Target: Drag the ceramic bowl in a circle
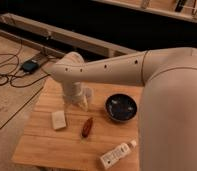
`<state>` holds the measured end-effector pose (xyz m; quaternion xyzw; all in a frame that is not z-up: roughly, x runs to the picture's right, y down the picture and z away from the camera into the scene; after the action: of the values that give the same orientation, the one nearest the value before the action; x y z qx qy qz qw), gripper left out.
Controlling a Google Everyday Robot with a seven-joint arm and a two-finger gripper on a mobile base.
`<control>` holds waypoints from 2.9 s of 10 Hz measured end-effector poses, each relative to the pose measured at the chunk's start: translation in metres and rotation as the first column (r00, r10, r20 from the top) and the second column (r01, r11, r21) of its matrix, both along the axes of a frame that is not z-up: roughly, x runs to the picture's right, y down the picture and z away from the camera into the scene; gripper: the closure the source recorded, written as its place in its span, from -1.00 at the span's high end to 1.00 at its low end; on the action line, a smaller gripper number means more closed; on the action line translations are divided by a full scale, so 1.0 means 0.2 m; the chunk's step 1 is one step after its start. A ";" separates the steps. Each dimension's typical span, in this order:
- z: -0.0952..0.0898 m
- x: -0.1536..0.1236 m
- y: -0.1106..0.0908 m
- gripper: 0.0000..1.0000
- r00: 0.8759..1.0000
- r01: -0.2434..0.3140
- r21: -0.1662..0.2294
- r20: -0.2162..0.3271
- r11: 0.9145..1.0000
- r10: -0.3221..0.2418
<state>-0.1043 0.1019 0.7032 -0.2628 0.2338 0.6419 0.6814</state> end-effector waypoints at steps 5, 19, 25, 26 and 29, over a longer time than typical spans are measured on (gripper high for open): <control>0.00 0.00 0.00 0.30 1.000 0.000 0.000 0.000 1.000 0.000; 0.53 0.67 -0.24 0.30 0.991 0.095 0.028 0.086 0.995 -0.097; 0.74 0.81 -0.01 0.30 0.994 0.098 -0.046 0.050 0.994 -0.096; 0.77 0.82 0.01 0.30 0.995 0.099 -0.055 0.038 0.994 -0.097; 0.81 0.84 0.08 0.30 0.995 0.093 -0.085 -0.011 0.992 -0.094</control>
<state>0.0627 0.1187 0.8661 -0.2754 0.2778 0.6006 0.6973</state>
